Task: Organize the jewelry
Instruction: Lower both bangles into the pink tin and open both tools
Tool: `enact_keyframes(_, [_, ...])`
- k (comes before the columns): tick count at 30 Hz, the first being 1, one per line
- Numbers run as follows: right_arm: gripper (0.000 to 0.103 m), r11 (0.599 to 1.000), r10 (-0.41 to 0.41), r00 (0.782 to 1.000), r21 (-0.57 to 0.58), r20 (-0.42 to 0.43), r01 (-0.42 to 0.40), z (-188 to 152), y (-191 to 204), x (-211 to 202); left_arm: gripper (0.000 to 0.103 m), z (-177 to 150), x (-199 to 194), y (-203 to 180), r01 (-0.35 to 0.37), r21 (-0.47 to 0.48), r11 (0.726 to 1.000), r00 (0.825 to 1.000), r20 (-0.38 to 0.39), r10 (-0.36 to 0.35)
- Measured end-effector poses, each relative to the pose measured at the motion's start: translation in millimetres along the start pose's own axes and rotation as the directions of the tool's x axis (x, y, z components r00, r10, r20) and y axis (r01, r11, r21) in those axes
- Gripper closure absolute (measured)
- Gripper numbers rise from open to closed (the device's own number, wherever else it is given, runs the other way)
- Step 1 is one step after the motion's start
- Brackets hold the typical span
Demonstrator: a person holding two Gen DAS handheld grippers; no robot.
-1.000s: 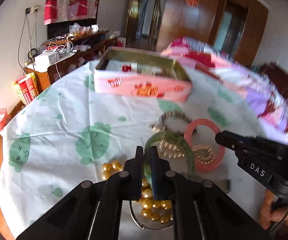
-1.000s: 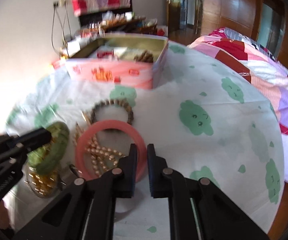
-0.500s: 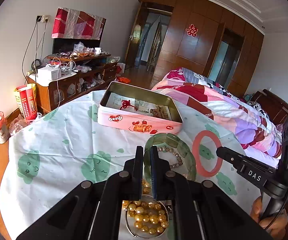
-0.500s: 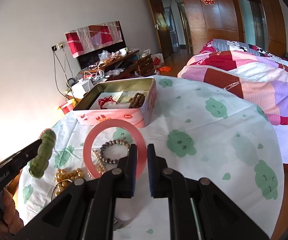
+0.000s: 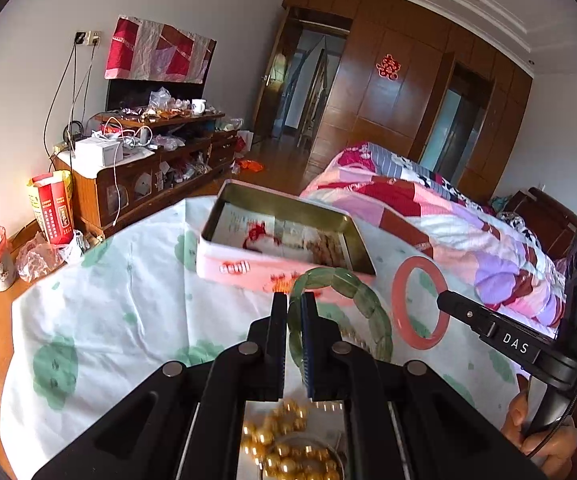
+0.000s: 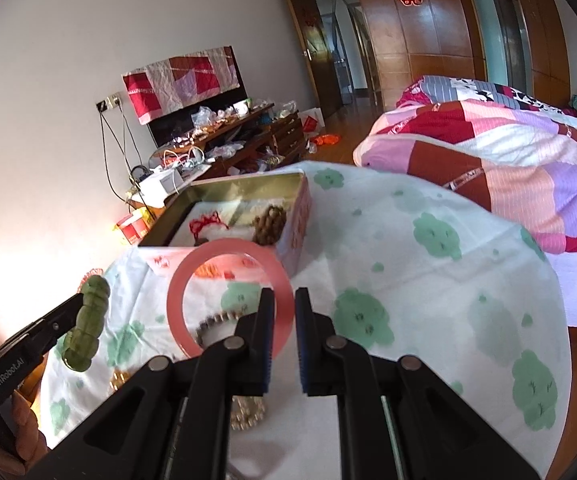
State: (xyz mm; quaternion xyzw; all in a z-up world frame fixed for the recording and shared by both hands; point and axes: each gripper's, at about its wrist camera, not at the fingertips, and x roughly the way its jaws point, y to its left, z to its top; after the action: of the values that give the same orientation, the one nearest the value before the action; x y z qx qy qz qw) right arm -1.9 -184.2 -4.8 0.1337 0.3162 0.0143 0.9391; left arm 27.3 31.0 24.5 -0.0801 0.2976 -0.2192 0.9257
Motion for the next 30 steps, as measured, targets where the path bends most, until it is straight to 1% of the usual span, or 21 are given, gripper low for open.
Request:
enact_keyframes(8, [0.090,1.000,0.007,0.999,-0.005,0.041,-0.007,35,11,20,0.097,29,23,7,-0.014,-0.009,1.000,1.000,0.028,0.014])
enact_keyframes(15, [0.090,1.000,-0.004,0.999,0.009,0.035,0.004,66,16,59,0.097,56,61,16,-0.050,0.001,0.999,0.998,0.028,0.050])
enact_keyframes(19, [0.090,1.000,-0.022,1.000,0.014,0.015,0.021,75,20,87,0.097,67,88,20,-0.073,-0.001,0.997,0.997,0.010,0.073])
enact_keyframes(23, [0.090,0.998,-0.061,0.998,0.016,-0.022,0.062,75,22,114,0.097,72,116,20,-0.103,0.019,0.995,0.994,-0.033,0.104])
enact_keyframes(27, [0.090,0.995,-0.103,0.992,-0.017,-0.067,0.102,76,24,136,0.097,69,137,18,-0.150,0.059,0.987,0.984,-0.084,0.154])
enact_keyframes(29, [0.090,0.991,-0.133,0.988,-0.040,-0.078,0.130,73,25,142,0.097,66,142,18,-0.162,0.063,0.985,0.980,-0.102,0.168])
enact_keyframes(30, [0.090,0.991,-0.132,0.988,-0.040,-0.080,0.129,71,24,143,0.097,66,145,20,-0.167,0.062,0.984,0.978,-0.113,0.173])
